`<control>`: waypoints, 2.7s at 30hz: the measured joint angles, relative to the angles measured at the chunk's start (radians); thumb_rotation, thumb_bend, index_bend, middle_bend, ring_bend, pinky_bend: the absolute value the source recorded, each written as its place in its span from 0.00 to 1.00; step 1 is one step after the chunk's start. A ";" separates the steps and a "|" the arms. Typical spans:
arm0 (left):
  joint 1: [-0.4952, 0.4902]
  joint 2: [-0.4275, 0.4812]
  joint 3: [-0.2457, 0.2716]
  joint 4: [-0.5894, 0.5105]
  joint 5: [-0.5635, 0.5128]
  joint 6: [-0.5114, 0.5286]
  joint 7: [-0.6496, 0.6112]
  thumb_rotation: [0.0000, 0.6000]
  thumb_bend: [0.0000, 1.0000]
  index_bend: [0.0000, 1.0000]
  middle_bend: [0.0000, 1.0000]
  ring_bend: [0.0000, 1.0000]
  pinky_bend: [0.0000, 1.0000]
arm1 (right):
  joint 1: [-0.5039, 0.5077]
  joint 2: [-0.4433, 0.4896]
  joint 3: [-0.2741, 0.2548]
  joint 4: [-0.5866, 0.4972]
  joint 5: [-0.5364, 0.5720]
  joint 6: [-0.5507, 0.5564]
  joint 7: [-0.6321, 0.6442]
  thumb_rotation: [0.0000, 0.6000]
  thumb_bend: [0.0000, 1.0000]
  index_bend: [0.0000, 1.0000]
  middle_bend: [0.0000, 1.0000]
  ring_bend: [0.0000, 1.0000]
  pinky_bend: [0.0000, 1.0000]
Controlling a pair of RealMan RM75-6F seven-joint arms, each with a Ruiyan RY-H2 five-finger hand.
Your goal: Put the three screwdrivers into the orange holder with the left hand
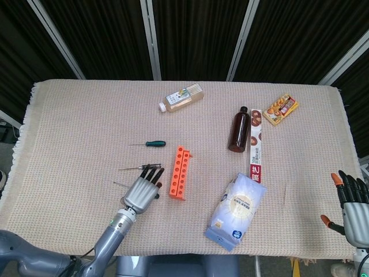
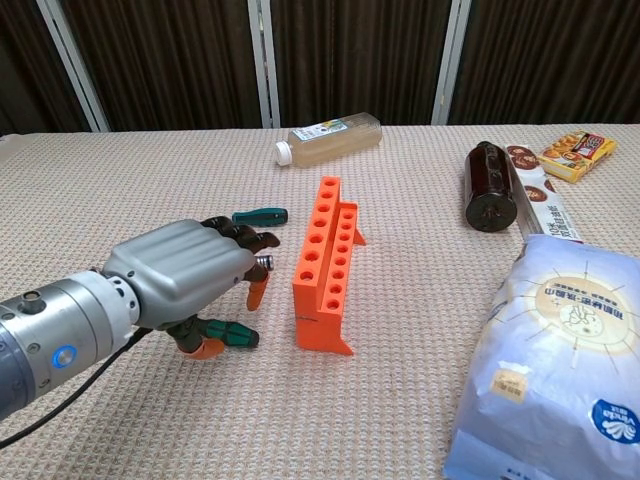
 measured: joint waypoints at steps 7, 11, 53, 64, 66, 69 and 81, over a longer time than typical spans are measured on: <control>-0.008 -0.041 0.002 0.030 -0.002 0.024 0.075 1.00 0.31 0.41 0.00 0.00 0.00 | -0.003 0.002 0.003 0.001 0.002 0.004 0.002 1.00 0.00 0.00 0.00 0.00 0.00; -0.009 -0.061 0.010 0.047 0.009 0.048 0.123 1.00 0.31 0.41 0.00 0.00 0.00 | -0.004 0.001 0.002 0.004 0.003 0.001 0.003 1.00 0.00 0.00 0.00 0.00 0.00; 0.041 -0.116 0.023 0.128 0.144 0.061 0.084 1.00 0.35 0.77 0.10 0.00 0.00 | -0.008 0.001 0.006 0.009 0.010 -0.005 0.009 1.00 0.00 0.00 0.00 0.00 0.00; 0.093 0.042 0.003 -0.043 0.287 0.116 -0.165 1.00 0.39 0.78 0.13 0.00 0.00 | -0.001 -0.003 0.004 0.011 0.004 -0.016 0.009 1.00 0.00 0.00 0.00 0.00 0.00; 0.104 0.098 -0.010 -0.097 0.302 0.112 -0.273 1.00 0.40 0.78 0.14 0.00 0.00 | 0.000 -0.003 0.004 0.010 0.003 -0.017 0.008 1.00 0.00 0.00 0.00 0.00 0.00; 0.120 0.176 -0.035 -0.166 0.325 0.103 -0.448 1.00 0.41 0.77 0.14 0.00 0.00 | 0.002 -0.002 0.005 0.010 0.002 -0.017 0.008 1.00 0.00 0.00 0.00 0.00 0.00; 0.161 0.405 -0.176 -0.316 0.306 -0.042 -1.142 1.00 0.43 0.73 0.14 0.00 0.00 | 0.007 -0.003 0.006 0.009 0.007 -0.027 0.006 1.00 0.00 0.00 0.00 0.00 0.00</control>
